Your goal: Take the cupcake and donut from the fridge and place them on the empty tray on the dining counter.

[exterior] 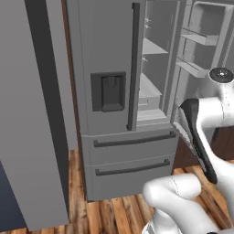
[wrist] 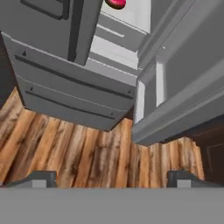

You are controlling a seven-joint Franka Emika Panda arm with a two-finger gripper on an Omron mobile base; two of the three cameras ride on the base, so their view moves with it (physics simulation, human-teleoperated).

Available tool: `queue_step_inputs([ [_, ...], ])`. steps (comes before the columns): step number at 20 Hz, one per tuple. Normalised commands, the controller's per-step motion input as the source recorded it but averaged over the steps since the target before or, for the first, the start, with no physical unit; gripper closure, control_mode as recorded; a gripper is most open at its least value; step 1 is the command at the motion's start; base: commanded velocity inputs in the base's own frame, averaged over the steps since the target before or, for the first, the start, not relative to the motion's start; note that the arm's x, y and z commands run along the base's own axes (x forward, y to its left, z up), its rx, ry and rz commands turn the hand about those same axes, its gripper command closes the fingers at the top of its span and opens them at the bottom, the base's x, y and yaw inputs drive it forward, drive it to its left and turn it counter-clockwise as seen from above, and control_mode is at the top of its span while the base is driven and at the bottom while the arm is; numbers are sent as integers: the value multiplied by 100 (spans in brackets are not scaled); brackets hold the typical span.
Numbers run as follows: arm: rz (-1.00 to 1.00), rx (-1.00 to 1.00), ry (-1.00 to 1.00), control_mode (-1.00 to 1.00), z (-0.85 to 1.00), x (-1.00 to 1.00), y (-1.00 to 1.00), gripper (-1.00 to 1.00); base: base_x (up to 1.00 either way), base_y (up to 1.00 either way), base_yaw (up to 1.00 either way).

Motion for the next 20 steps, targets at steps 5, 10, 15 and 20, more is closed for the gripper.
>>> queue_step_inputs([
  [5,5,19,-84,-100,47,11,42,-100,0,0,0],
  [10,-8,1,-67,-100,32,30,91,-100,0,0,0],
  [15,-16,0,-31,-100,24,73,80,-100,0,0,0],
  [20,-2,9,-17,-100,28,77,41,-100,0,0,0],
])
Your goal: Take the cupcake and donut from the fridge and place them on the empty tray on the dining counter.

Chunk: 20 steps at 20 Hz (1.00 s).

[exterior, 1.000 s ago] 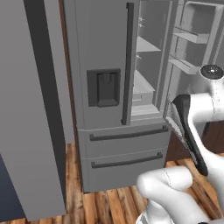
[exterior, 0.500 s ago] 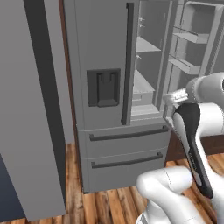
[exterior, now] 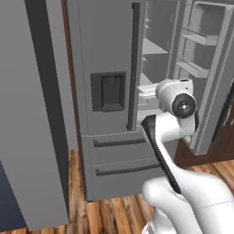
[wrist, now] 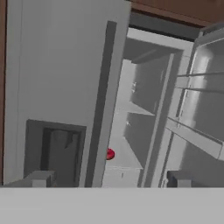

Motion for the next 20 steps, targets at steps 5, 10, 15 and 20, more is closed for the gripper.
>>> queue_step_inputs([
  [5,5,24,8,-100,41,63,0,-100,0,0,0],
  [10,3,2,29,-100,22,53,0,-100,0,0,0],
  [15,15,0,28,-100,0,59,0,-100,0,0,0],
  [20,9,3,8,-100,-7,65,0,-100,0,0,0],
])
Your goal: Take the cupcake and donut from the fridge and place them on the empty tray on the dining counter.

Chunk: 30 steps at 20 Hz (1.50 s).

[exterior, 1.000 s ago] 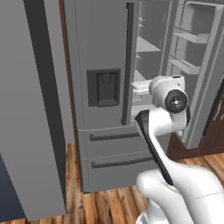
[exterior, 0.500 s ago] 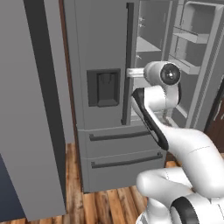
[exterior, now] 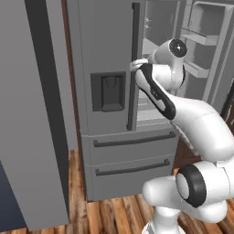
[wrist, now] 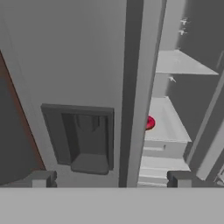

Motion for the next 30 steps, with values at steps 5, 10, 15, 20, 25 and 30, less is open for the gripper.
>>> queue_step_inputs([
  [5,0,0,-2,-100,-20,69,0,-100,0,0,0],
  [10,0,0,-2,-100,-20,74,0,-100,0,0,0],
  [15,0,0,-2,-100,-16,89,-3,-100,0,0,0],
  [20,0,0,0,-100,-6,96,-13,-100,0,0,0],
  [25,0,0,0,-100,-5,99,-10,-100,0,0,0],
  [30,0,0,0,-100,-27,100,0,-100,0,0,0],
])
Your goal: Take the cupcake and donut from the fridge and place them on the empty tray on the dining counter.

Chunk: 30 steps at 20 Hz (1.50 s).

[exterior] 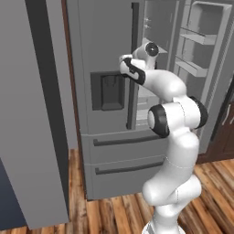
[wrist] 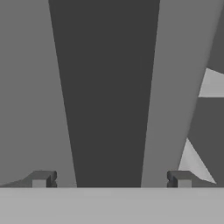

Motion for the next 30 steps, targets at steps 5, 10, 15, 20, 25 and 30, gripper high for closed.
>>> queue_step_inputs([
  [5,0,0,0,-100,-21,98,0,100,0,0,0],
  [10,3,0,21,-100,7,13,26,100,0,0,0],
  [15,18,0,9,-100,6,-97,52,100,0,0,0],
  [20,23,-2,3,-100,0,-100,69,100,0,0,0],
  [25,26,-9,9,-100,0,-100,85,100,0,0,0],
  [30,22,-12,8,-100,2,-100,86,-100,0,0,0],
])
